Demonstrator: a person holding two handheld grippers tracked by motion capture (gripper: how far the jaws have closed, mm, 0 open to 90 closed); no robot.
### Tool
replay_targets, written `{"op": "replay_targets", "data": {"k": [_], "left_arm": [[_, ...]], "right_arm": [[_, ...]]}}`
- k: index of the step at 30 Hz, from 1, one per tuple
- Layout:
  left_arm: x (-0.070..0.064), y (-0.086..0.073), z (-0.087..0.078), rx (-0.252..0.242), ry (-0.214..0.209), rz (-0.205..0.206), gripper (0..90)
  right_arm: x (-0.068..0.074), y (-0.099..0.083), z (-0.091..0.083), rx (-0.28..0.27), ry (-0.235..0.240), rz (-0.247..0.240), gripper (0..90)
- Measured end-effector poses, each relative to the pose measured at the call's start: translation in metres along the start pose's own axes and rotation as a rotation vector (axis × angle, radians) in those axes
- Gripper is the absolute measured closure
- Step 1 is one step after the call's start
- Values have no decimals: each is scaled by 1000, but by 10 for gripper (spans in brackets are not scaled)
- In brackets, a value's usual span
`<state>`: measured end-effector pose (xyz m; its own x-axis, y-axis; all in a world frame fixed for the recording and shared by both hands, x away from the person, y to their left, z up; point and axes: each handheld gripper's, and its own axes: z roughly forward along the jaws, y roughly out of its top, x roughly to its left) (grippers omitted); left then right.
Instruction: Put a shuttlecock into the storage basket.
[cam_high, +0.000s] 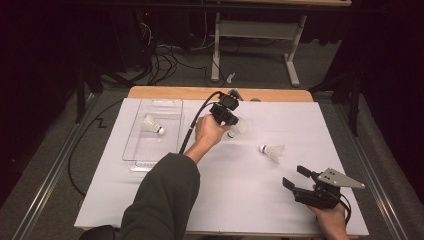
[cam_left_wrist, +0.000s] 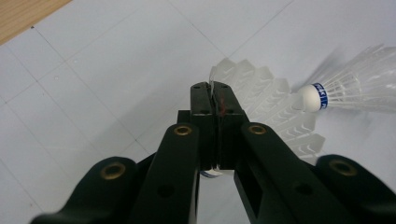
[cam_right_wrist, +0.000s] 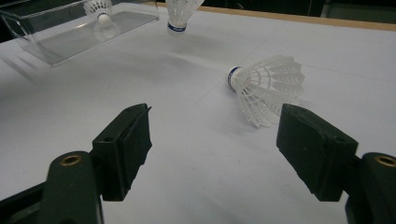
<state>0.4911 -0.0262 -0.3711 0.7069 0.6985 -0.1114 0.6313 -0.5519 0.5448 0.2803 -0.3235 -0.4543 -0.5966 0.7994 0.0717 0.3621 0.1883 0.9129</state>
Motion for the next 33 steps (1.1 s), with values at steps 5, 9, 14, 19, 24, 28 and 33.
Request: {"op": "replay_targets", "data": {"k": [5, 9, 14, 19, 24, 28, 33], "left_arm": [[2, -4, -6, -5, -18, -8, 891], [3, -6, -10, -8, -25, -10, 891], [4, -10, -15, -8, -37, -9, 891], [4, -12, -19, -4, -45, -3, 892], [4, -13, -23, 0, -56, -3, 891], [4, -14, -24, 3, -63, -3, 892], [7, -17, -29, 3, -67, -8, 892]], "right_arm": [[0, 0, -1, -9, 2, -2, 267], [0, 0, -1, -9, 3, -4, 266], [1, 0, -2, -13, 3, -7, 267], [1, 0, -1, -11, 1, -8, 267], [1, 0, -2, -11, 0, -7, 267], [1, 0, -2, -11, 1, -8, 267], [1, 0, -1, -9, 0, -9, 267]]}}
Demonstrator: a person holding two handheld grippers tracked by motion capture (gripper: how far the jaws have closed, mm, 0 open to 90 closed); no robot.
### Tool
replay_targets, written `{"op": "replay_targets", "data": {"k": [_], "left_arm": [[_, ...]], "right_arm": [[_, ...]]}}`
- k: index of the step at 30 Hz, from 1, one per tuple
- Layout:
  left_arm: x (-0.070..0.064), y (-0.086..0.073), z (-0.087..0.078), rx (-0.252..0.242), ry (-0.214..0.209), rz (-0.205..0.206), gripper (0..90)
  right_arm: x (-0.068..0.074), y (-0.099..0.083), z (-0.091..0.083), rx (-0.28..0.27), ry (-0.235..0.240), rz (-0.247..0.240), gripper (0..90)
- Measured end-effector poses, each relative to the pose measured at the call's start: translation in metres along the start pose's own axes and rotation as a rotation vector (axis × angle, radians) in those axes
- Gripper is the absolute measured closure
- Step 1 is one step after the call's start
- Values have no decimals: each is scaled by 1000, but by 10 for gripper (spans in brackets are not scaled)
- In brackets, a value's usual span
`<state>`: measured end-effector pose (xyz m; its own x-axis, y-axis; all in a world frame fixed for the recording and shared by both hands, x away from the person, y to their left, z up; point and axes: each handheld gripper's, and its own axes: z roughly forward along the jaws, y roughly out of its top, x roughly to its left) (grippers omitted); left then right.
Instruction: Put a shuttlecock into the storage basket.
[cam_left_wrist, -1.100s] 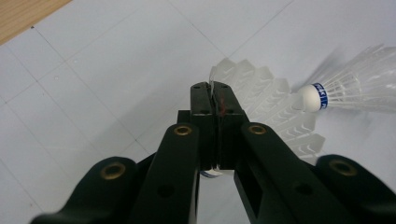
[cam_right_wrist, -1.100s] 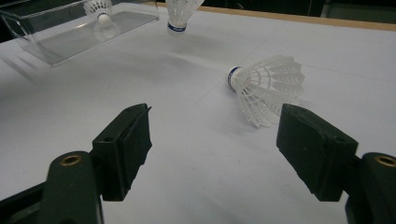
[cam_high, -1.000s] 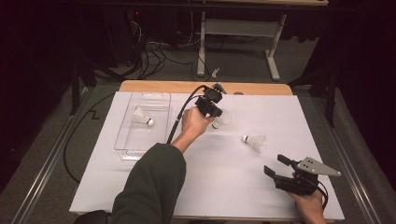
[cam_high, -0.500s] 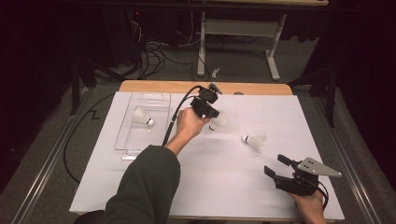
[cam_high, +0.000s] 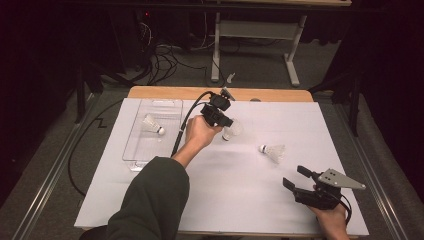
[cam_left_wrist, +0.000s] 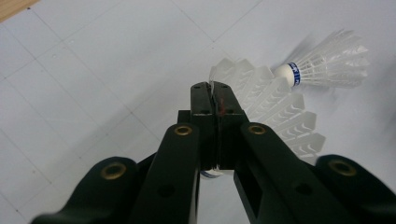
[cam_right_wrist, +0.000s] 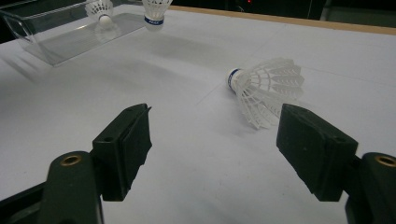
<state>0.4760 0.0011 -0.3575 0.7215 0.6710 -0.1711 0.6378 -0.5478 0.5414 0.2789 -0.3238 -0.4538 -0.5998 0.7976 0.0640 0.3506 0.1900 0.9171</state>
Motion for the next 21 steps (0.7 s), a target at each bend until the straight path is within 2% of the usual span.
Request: {"op": "replay_targets", "data": {"k": [18, 21], "left_arm": [[7, -13, -19, -28, -8, -21, 890], [6, -14, -22, -31, -12, -12, 890]], "right_arm": [[0, 0, 0, 1, -2, 0, 267], [0, 0, 0, 0, -2, 1, 267]]}}
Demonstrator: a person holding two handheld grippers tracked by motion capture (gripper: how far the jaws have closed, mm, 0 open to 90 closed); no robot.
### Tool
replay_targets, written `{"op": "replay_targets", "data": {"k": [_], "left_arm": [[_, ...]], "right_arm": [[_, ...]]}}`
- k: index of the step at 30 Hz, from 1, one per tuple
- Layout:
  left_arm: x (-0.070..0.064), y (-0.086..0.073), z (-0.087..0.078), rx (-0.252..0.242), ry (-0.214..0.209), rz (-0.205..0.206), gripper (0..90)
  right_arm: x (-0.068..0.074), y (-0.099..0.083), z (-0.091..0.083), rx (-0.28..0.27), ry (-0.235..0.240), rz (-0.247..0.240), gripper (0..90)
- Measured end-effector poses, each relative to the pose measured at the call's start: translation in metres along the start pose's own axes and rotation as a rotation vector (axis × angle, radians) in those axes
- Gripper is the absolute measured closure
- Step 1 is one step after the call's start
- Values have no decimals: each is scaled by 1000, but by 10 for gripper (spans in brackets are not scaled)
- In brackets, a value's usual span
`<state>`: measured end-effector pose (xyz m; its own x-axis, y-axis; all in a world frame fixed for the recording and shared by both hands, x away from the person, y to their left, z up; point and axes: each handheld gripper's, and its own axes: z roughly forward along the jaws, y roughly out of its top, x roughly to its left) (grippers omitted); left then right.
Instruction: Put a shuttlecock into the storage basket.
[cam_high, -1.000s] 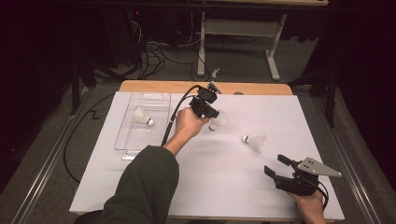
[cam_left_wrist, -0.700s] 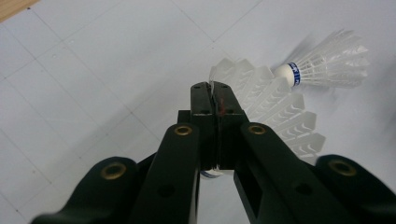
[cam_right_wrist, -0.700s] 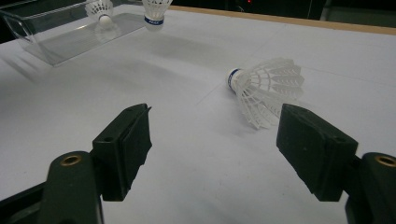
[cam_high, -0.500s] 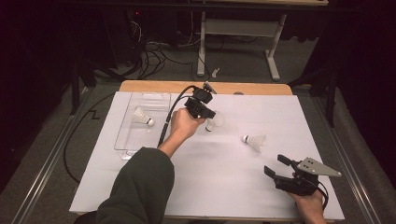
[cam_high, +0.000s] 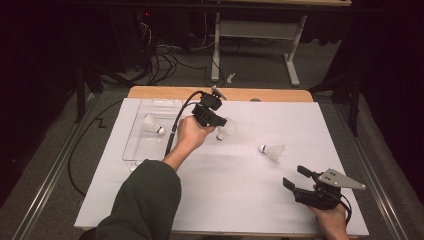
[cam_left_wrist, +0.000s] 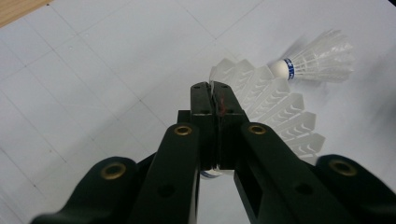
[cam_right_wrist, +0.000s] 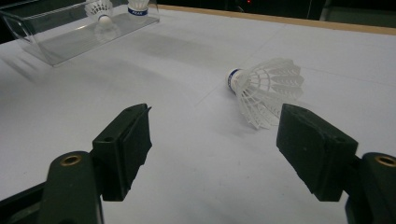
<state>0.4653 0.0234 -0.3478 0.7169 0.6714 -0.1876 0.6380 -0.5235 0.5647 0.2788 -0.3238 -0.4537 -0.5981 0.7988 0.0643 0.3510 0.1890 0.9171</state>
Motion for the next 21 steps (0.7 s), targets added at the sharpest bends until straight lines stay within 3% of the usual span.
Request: {"op": "replay_targets", "data": {"k": [7, 21], "left_arm": [[-3, -4, -5, -10, -8, 5, 890], [6, -17, -16, -25, -6, -15, 890]], "right_arm": [[0, 0, 0, -1, 0, -1, 267], [0, 0, 0, 1, 1, 1, 267]]}}
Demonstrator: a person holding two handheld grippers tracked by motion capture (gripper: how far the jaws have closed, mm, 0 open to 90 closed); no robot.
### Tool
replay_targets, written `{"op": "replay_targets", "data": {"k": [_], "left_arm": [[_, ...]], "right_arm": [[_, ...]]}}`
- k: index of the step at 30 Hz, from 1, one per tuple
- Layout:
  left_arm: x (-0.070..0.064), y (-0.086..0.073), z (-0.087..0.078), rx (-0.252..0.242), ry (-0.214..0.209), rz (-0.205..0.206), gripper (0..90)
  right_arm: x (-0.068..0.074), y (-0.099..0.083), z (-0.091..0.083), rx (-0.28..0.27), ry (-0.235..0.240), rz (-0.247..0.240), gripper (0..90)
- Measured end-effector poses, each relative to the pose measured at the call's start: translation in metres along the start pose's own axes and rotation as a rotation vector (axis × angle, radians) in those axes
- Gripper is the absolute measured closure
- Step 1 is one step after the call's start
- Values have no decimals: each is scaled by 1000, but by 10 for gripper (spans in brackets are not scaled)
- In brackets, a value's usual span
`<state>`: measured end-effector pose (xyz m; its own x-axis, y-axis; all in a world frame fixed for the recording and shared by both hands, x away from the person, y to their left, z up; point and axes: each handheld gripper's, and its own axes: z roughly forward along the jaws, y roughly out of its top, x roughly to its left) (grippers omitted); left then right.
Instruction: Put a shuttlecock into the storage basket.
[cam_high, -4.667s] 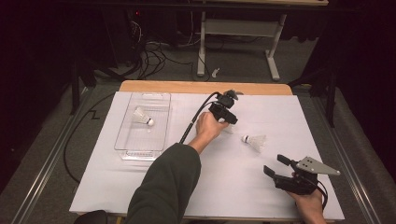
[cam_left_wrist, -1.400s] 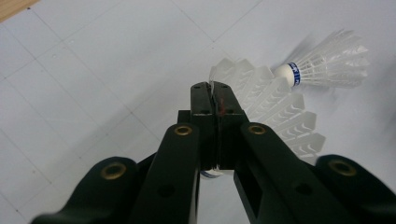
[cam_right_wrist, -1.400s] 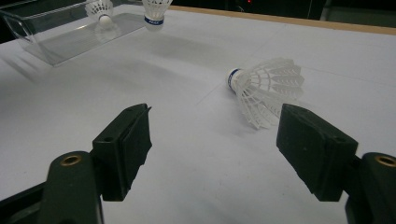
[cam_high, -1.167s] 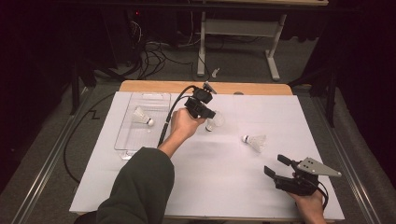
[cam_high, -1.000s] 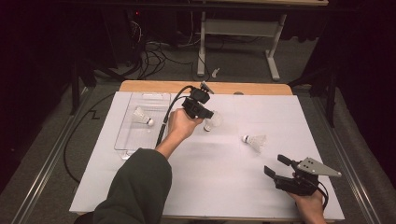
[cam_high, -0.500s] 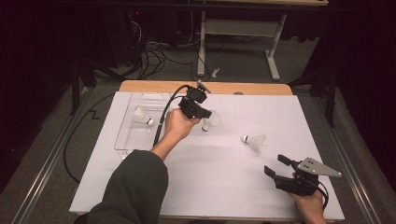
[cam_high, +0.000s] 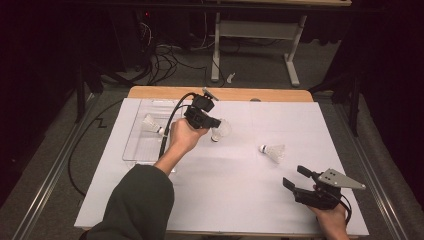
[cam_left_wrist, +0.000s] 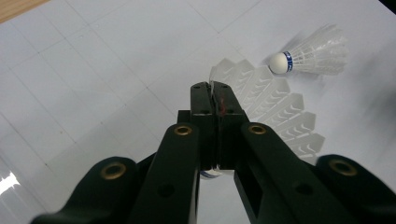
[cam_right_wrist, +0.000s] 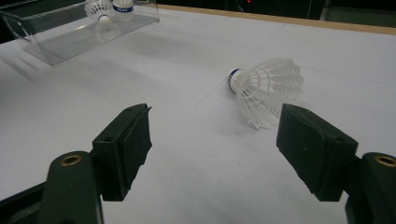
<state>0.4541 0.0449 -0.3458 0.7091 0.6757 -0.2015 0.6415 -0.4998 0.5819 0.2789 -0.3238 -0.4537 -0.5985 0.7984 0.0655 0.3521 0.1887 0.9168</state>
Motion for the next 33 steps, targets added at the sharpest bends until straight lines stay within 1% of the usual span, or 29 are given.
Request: {"op": "replay_targets", "data": {"k": [6, 22, 33], "left_arm": [[0, -2, -6, -11, 1, -2, 890], [5, -11, -17, -27, 6, -21, 890], [10, -17, -28, -50, 6, -34, 890]], "right_arm": [[0, 0, 0, -1, -1, 1, 267], [0, 0, 0, -1, -1, -1, 267], [0, 0, 0, -1, -2, 0, 267]]}}
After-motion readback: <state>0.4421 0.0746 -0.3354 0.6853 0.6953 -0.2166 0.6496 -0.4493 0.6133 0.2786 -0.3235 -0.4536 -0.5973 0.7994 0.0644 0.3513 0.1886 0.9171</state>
